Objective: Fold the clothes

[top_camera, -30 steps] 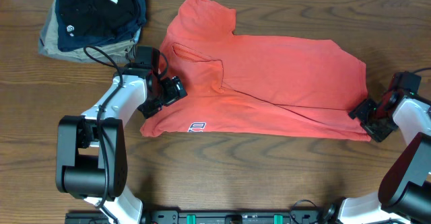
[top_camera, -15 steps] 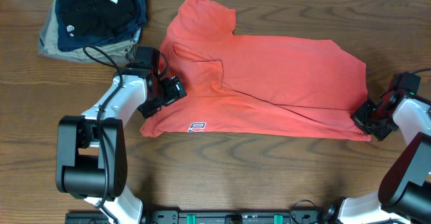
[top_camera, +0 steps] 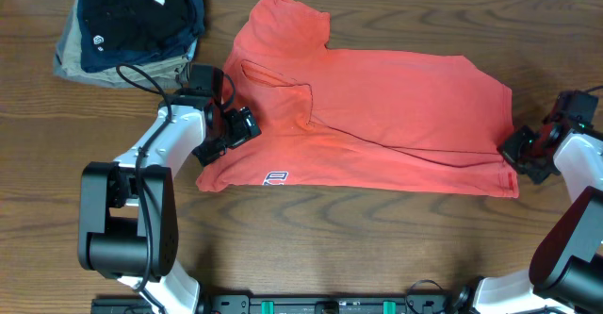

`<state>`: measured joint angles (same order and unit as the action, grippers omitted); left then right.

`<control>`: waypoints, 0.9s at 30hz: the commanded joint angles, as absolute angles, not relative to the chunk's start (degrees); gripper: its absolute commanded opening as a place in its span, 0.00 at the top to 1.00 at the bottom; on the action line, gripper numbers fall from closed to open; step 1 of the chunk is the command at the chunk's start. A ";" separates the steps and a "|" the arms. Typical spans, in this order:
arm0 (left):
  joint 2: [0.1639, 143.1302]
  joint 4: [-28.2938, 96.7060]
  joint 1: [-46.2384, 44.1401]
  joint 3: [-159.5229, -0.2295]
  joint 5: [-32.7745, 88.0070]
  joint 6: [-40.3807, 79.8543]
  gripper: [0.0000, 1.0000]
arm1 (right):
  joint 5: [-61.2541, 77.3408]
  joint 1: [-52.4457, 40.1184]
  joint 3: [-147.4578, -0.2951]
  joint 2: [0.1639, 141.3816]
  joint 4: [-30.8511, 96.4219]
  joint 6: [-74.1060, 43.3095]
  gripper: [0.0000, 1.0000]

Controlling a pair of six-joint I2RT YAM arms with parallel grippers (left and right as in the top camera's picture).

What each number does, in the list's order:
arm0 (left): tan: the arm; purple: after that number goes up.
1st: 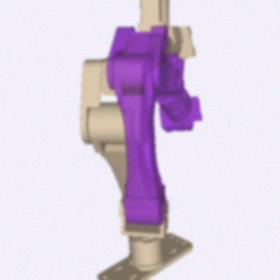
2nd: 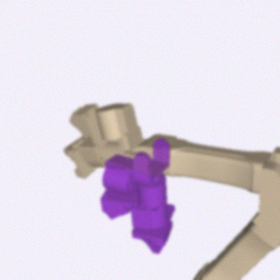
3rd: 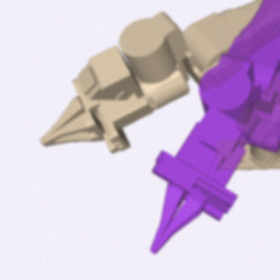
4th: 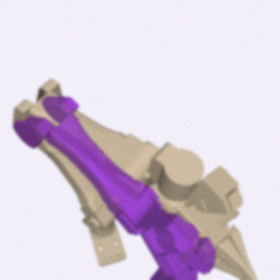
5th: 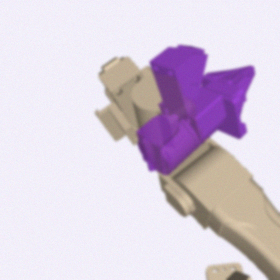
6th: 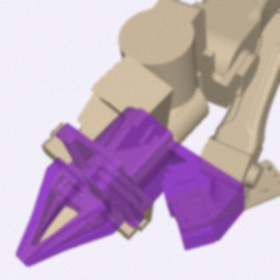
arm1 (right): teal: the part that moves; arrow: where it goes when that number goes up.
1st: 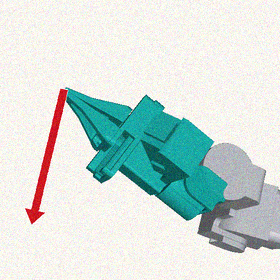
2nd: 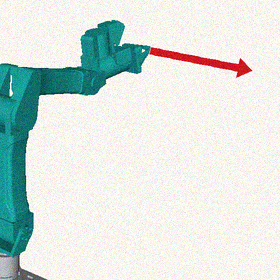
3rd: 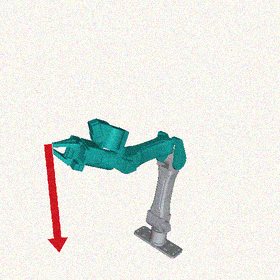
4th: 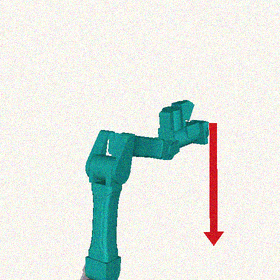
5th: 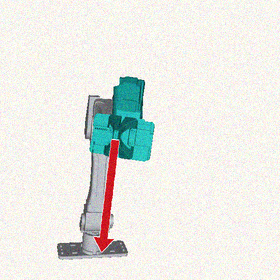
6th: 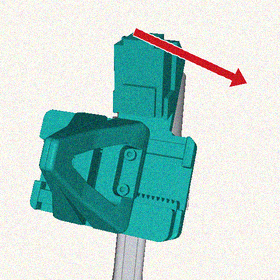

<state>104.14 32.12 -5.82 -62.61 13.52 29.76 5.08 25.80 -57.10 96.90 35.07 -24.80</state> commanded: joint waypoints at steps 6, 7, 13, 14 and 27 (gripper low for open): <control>103.09 32.27 -5.96 -62.11 12.75 28.95 0.02 | 11.94 25.98 -58.22 96.92 25.69 -27.79 0.99; 103.09 32.23 -5.96 -62.11 12.73 28.93 0.02 | 11.94 25.98 -58.24 96.92 24.21 -28.29 0.99; 103.09 31.59 -5.96 -62.11 12.16 28.95 0.02 | 12.05 25.91 -58.81 96.92 18.31 -28.75 0.99; 103.09 31.42 -5.96 -62.11 11.64 28.97 0.02 | 12.05 25.91 -58.83 96.92 17.04 -28.75 0.99; 101.45 31.92 -5.91 -63.81 11.11 27.49 0.02 | 11.18 26.02 -61.14 96.86 21.32 -25.02 0.01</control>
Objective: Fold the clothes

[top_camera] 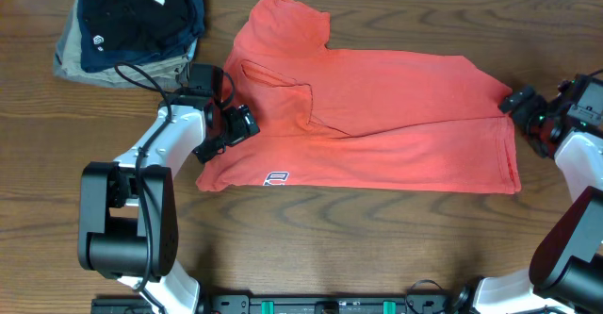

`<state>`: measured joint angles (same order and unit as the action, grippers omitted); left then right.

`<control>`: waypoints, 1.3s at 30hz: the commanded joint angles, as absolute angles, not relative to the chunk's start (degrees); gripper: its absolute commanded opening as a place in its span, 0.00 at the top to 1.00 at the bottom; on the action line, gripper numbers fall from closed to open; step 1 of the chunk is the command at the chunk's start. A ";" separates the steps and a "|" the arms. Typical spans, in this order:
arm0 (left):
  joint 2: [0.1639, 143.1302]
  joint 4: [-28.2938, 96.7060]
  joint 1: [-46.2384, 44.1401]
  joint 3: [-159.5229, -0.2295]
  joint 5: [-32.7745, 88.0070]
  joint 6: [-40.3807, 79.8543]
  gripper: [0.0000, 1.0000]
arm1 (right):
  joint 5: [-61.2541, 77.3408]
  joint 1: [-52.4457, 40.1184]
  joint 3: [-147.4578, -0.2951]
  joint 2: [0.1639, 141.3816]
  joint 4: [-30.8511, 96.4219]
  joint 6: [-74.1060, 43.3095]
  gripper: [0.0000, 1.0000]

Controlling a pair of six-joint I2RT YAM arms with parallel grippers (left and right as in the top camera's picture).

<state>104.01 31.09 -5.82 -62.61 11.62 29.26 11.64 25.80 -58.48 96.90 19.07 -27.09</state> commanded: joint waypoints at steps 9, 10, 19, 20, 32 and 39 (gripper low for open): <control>88.23 32.18 -8.38 -64.42 11.53 23.57 0.26 | 19.40 24.51 -72.51 96.86 41.95 -15.03 0.05; 87.42 31.83 -9.04 -64.42 11.53 23.57 0.32 | 20.86 23.81 -72.55 96.86 43.42 -14.04 0.14; 91.46 37.80 -14.50 -64.29 12.53 23.64 0.77 | 12.86 17.15 -63.31 96.88 47.48 -19.55 0.96; 92.58 38.65 -14.61 -64.29 12.56 23.62 0.81 | 11.62 16.51 -61.58 96.88 46.68 -20.49 0.99; 105.75 37.71 -14.44 -63.99 11.11 23.59 0.94 | 9.23 15.79 -51.48 96.88 35.59 -21.50 0.99; 109.54 38.83 -14.44 -63.90 10.22 23.62 0.94 | 6.96 15.79 -47.20 96.88 32.42 -24.10 0.99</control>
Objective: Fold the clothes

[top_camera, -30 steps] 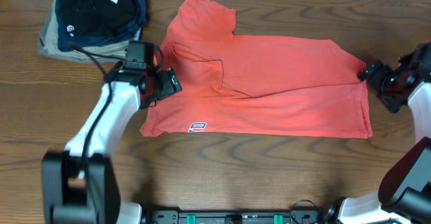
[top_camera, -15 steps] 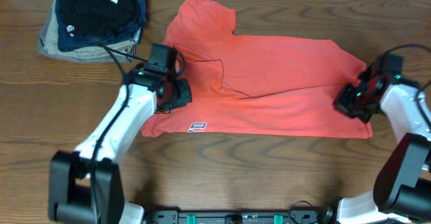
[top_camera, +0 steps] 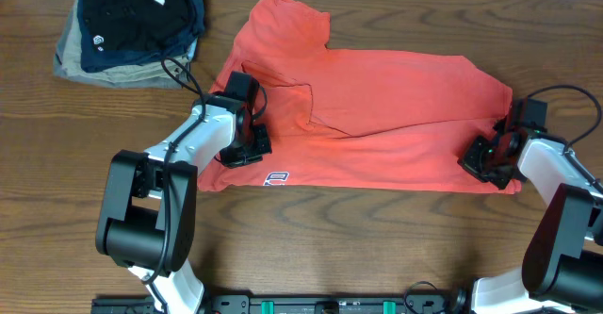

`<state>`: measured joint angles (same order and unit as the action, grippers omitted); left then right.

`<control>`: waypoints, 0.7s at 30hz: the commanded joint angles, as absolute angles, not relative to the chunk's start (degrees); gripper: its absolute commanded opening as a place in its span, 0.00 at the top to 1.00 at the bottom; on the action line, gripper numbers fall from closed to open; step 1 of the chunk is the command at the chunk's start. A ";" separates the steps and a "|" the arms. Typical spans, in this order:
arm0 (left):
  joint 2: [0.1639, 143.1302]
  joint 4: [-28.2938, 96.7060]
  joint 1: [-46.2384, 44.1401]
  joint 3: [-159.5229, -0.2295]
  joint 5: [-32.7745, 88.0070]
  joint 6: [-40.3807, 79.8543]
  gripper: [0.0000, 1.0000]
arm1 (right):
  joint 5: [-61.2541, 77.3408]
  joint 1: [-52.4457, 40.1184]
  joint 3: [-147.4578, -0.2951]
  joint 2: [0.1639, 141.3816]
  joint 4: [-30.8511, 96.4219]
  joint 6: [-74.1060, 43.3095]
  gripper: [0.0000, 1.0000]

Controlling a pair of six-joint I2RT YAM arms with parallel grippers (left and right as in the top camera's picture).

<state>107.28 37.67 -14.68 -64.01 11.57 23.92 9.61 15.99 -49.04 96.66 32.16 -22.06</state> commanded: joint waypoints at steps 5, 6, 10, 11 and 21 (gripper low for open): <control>110.59 44.12 -14.44 -63.51 10.22 23.68 0.94 | 4.27 15.97 -47.07 96.88 35.99 -26.63 0.99; 110.59 45.30 -14.44 -63.31 10.22 24.27 0.94 | 4.29 16.08 -47.07 96.88 36.64 -26.81 0.99; 110.52 49.74 -14.44 -63.07 10.26 26.17 0.94 | 4.89 17.21 -47.09 96.86 40.34 -27.73 0.99; 110.45 51.29 -14.44 -63.07 10.26 27.00 0.94 | 4.89 17.76 -47.09 96.86 41.50 -27.88 0.99; 99.02 58.76 -14.57 -56.93 11.57 30.24 0.94 | 4.49 28.80 -47.13 96.82 49.93 -27.55 0.99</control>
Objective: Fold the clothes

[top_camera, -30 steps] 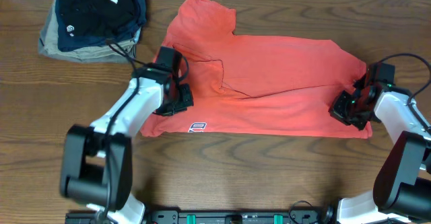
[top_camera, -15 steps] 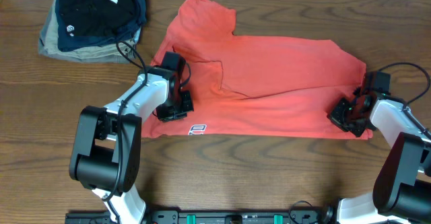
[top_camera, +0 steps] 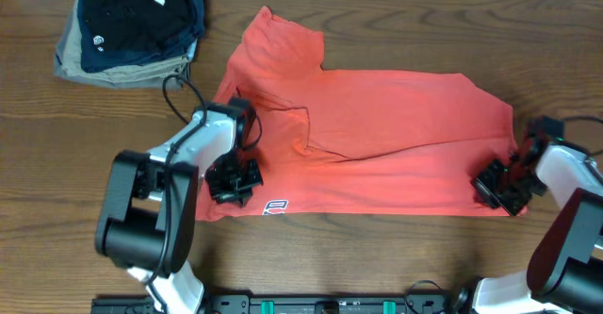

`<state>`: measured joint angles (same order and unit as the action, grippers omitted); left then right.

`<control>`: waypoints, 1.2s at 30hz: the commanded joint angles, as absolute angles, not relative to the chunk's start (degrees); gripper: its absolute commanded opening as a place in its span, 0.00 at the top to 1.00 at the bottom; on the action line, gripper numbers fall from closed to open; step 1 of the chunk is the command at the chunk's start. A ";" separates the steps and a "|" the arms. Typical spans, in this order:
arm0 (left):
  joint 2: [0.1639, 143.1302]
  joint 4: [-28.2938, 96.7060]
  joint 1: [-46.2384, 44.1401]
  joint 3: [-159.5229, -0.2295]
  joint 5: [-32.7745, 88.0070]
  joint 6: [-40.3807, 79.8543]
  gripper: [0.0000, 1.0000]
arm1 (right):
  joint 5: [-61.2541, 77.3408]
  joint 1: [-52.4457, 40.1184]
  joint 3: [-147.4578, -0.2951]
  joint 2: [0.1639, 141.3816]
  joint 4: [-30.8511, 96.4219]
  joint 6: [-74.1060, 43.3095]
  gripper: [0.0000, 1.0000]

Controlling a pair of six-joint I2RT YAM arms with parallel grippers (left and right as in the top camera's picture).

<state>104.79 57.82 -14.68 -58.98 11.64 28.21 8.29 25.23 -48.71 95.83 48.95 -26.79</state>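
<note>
An orange shirt (top_camera: 377,125) lies spread across the wooden table (top_camera: 57,182), one sleeve pointing to the far side and a small logo (top_camera: 274,206) near its front hem. My left gripper (top_camera: 233,182) sits on the shirt's front left corner and appears shut on the hem there. At the front right corner my right gripper (top_camera: 497,188) presses down on the hem in the same way. The fingertips of both are too dark and small to make out singly.
A stack of folded clothes (top_camera: 132,22), dark blue on top of beige, lies at the far left corner. A black cable (top_camera: 179,92) loops from the left arm over the table beside the shirt.
Both grippers have moved nearer the table's front edge, to the shirt's front corners. The whole shirt has shifted toward the front with them; its sleeve tip lies lower in view.
At first the left gripper was at the shirt's left edge and the right gripper at its front right corner. The right gripper then stood off the far right edge. Later both were on the shirt near its hem. Now they are at the front corners, and the shirt lies nearer the front.
</note>
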 commanded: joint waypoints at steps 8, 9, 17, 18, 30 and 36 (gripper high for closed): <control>74.78 59.09 -14.59 -50.13 14.13 30.70 0.94 | 4.64 37.19 -47.29 90.21 54.98 -24.88 0.99; 72.62 58.24 -14.59 -50.15 14.09 30.28 0.94 | 5.08 37.15 -47.37 88.60 55.27 -24.25 0.99; 70.06 43.11 -14.59 -50.13 13.72 27.16 0.94 | 14.44 29.85 -48.84 75.79 54.78 -17.93 0.93; 71.81 41.10 -14.59 -50.13 12.97 26.33 0.94 | 14.44 28.53 -48.82 75.18 54.61 -17.93 0.83; 93.03 28.38 -14.04 -50.13 7.77 26.17 0.94 | 14.37 15.53 -46.46 76.01 44.07 -22.83 0.99; 97.78 29.80 -14.04 -50.11 7.86 26.20 0.94 | 12.78 12.99 -39.51 76.58 37.50 -28.82 0.99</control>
<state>96.12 28.62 -14.31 -50.26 8.93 26.94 13.74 14.06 -43.03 75.66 38.65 -24.32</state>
